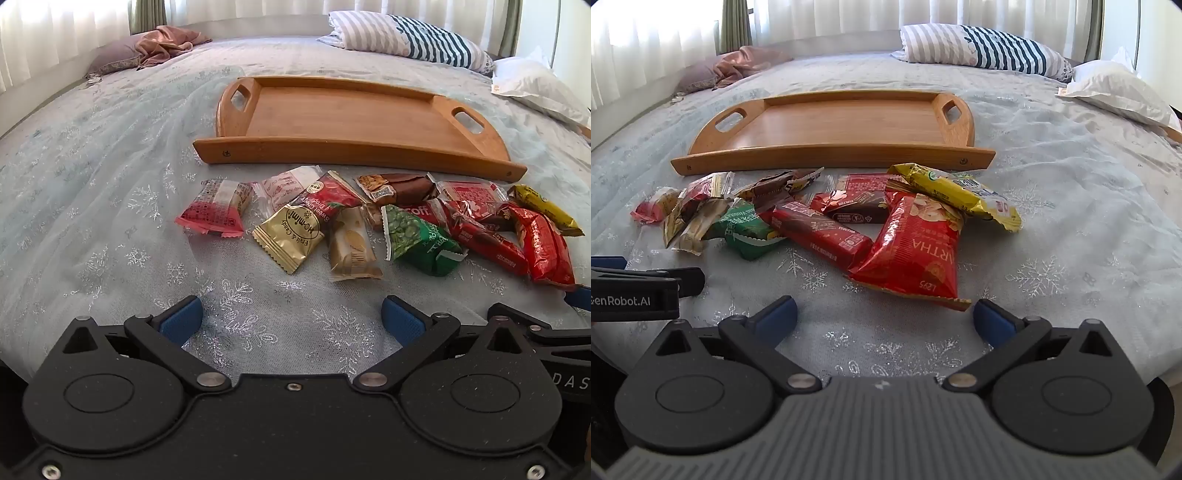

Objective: Organize snacks

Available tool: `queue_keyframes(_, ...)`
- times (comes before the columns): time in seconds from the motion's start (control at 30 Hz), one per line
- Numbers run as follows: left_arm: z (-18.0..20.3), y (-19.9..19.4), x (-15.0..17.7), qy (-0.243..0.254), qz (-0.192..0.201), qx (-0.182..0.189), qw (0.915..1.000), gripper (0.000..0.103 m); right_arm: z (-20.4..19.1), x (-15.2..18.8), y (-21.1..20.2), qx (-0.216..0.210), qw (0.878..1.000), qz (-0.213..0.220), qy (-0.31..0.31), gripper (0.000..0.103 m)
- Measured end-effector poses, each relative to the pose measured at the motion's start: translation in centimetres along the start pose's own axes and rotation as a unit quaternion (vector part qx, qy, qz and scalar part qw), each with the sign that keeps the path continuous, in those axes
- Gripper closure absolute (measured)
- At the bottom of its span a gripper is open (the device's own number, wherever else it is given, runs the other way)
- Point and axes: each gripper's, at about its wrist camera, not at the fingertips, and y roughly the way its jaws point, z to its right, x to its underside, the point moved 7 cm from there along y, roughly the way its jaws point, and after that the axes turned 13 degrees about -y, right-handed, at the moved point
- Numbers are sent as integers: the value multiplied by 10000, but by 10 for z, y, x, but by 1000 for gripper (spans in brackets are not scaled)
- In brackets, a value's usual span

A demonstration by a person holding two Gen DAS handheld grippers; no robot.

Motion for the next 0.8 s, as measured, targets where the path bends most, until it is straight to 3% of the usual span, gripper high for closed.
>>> queue_keyframes(0.8, 0, 0, 0, -35, -8, 39, 10000, 0, 2, 0, 1, 17, 10000, -12, -15, 0)
